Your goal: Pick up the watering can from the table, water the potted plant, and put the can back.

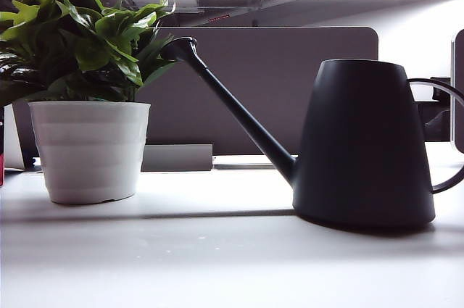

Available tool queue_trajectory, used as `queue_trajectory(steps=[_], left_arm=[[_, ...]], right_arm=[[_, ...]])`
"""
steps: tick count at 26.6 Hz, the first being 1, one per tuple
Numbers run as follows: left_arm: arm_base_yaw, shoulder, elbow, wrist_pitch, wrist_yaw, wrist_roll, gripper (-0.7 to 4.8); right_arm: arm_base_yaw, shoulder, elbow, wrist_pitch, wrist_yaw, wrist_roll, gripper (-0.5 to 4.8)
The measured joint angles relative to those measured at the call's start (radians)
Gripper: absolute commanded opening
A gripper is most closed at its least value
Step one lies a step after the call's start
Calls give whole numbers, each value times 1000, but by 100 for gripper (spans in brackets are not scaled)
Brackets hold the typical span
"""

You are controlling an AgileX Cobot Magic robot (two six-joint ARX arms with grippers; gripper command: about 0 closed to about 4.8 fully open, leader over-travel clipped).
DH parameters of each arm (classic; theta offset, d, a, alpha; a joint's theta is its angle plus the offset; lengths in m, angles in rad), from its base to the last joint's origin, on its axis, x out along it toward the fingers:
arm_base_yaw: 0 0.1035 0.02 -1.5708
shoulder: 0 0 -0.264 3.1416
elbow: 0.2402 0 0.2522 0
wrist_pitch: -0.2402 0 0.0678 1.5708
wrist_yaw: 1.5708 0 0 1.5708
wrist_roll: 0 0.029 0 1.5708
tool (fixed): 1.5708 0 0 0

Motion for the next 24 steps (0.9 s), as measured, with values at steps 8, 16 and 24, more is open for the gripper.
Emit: queue_trajectory(steps=[8,16,24], left_arm=[[-118,12,8,-2,-29,15,-6],[-359,74,8,-53,27,16,-6],[-633,163,9,-47,-285,129,-6]], right_arm=[[0,-2,-68,-113,27,-98,479],[0,92,-125,-98,41,-150,479],[2,280,-124,109,71,-154,479]])
